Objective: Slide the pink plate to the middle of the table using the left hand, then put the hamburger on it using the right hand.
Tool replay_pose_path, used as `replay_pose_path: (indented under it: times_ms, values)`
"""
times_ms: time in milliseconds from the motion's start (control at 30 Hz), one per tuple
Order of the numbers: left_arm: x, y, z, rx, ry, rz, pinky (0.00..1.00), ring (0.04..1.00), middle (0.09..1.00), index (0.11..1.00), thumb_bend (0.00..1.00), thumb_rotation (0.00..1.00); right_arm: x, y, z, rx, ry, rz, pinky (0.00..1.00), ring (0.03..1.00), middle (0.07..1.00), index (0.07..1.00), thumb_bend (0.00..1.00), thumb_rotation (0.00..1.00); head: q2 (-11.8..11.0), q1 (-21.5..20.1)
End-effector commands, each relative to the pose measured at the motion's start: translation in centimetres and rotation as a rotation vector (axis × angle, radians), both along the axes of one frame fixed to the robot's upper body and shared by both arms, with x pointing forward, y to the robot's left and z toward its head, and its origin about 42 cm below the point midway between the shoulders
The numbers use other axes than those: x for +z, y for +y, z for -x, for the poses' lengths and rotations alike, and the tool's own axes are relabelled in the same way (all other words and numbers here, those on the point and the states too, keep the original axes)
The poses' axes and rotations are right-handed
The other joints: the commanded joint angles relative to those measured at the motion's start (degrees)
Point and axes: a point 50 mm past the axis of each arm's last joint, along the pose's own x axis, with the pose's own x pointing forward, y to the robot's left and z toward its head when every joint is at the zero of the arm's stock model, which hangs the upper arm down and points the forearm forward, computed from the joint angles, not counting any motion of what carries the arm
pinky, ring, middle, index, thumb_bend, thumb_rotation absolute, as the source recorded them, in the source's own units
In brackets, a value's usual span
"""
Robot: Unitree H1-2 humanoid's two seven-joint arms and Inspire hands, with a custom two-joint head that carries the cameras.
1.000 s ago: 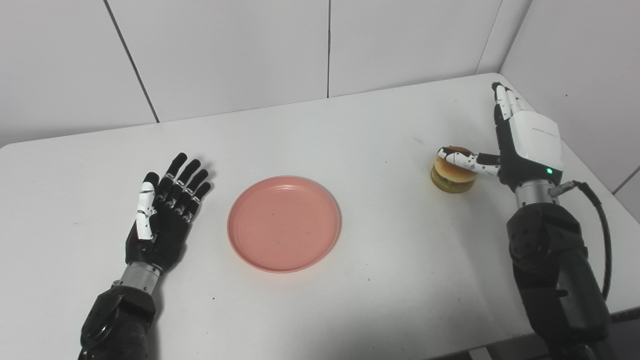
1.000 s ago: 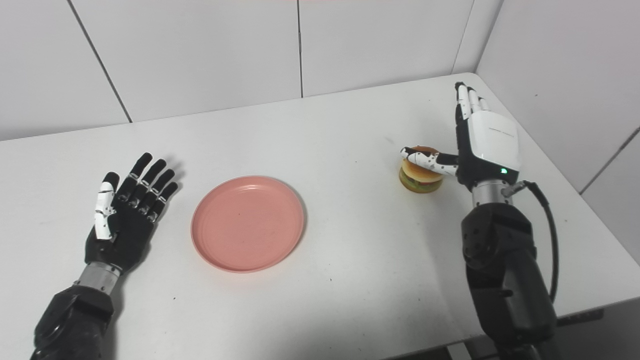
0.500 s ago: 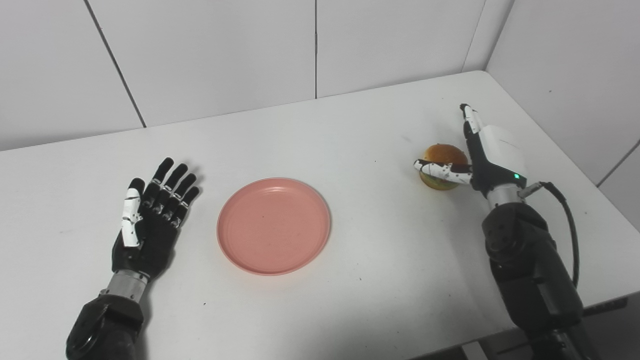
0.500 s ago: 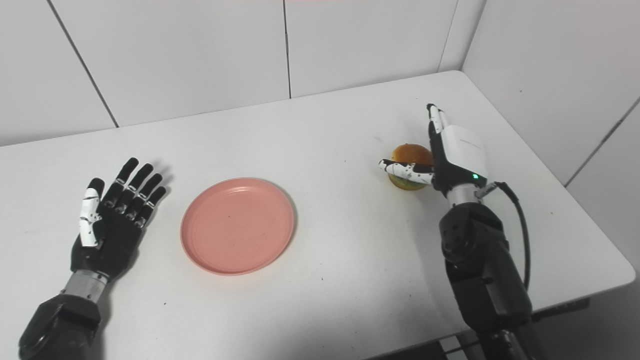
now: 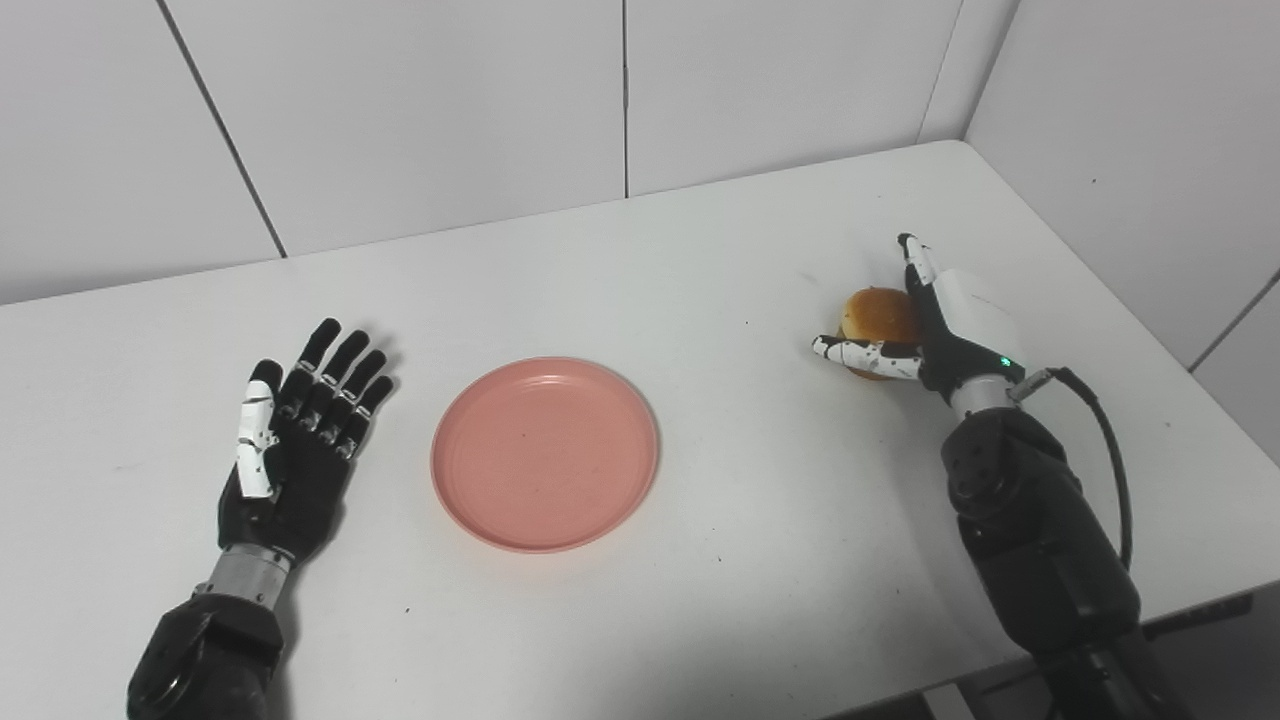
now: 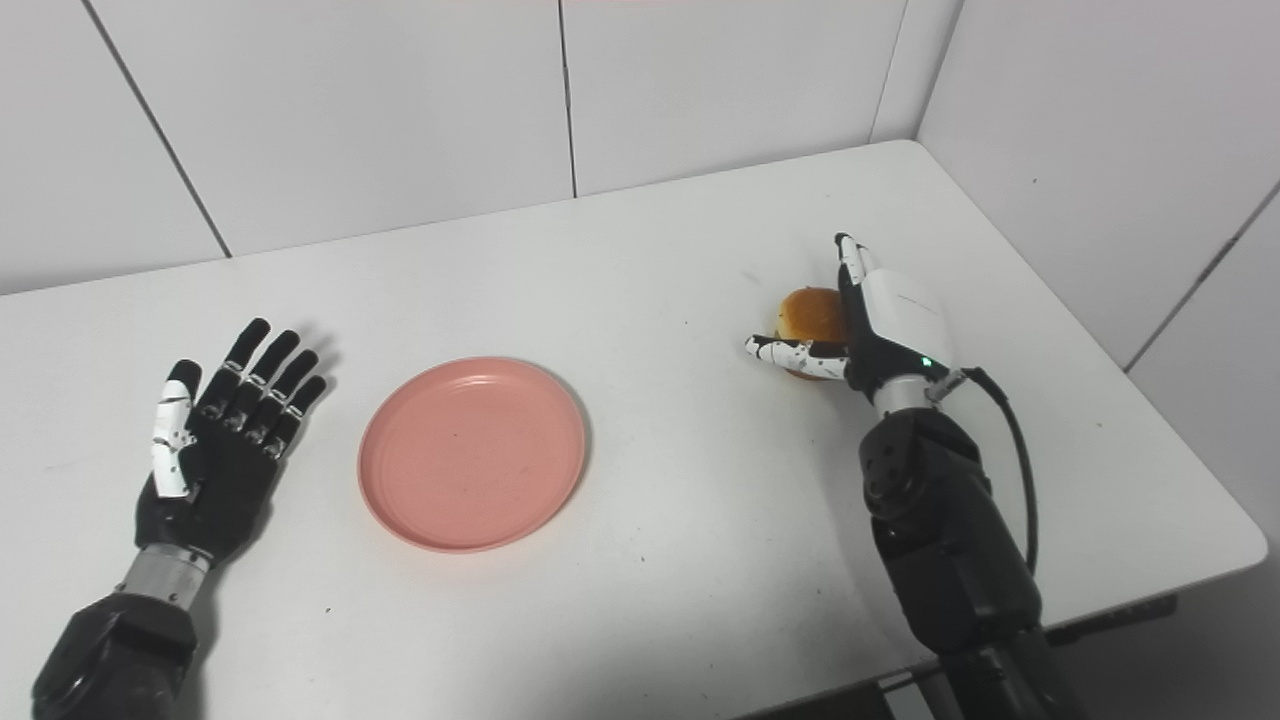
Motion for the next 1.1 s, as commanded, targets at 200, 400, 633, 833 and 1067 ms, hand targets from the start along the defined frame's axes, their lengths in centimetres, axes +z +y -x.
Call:
replay_pose_path:
  times_ms: [200, 400, 633, 833, 1067]
  values:
    - [-3.9, 1.4, 2.3, 0.029, 0.168, -0.029, 0.96, 0.935, 0.934, 0.924, 0.37, 1.00, 2.0, -0.8, -0.7, -0.018, -0.061, 0.041, 0.63, 0.854, 0.966, 1.000, 1.00, 0.57, -0.1, 0.1]
    - [-3.8, 1.4, 2.4, 0.031, 0.167, -0.020, 0.95, 0.929, 0.929, 0.921, 0.37, 1.00, 2.3, -0.8, -0.5, -0.018, -0.079, 0.051, 0.63, 0.826, 0.921, 0.954, 1.00, 0.52, 0.3, 0.3]
    - [-3.8, 1.4, 2.4, 0.021, 0.152, -0.030, 0.95, 0.928, 0.929, 0.922, 0.38, 1.00, 3.1, -0.6, -0.3, -0.003, -0.123, 0.052, 0.57, 0.683, 0.740, 0.782, 0.90, 0.34, 0.6, 0.5]
    - [-3.8, 1.3, 2.4, 0.022, 0.151, -0.029, 0.95, 0.931, 0.930, 0.922, 0.39, 1.00, 3.0, -1.0, -0.3, 0.008, -0.156, 0.036, 0.40, 0.480, 0.541, 0.550, 0.67, 0.16, 0.8, 0.6]
    - [-3.8, 1.3, 2.4, 0.014, 0.147, -0.022, 0.96, 0.934, 0.934, 0.926, 0.38, 1.00, 2.9, -1.1, -0.3, 0.007, -0.169, 0.049, 0.37, 0.447, 0.476, 0.500, 0.53, 0.03, 0.9, 0.7]
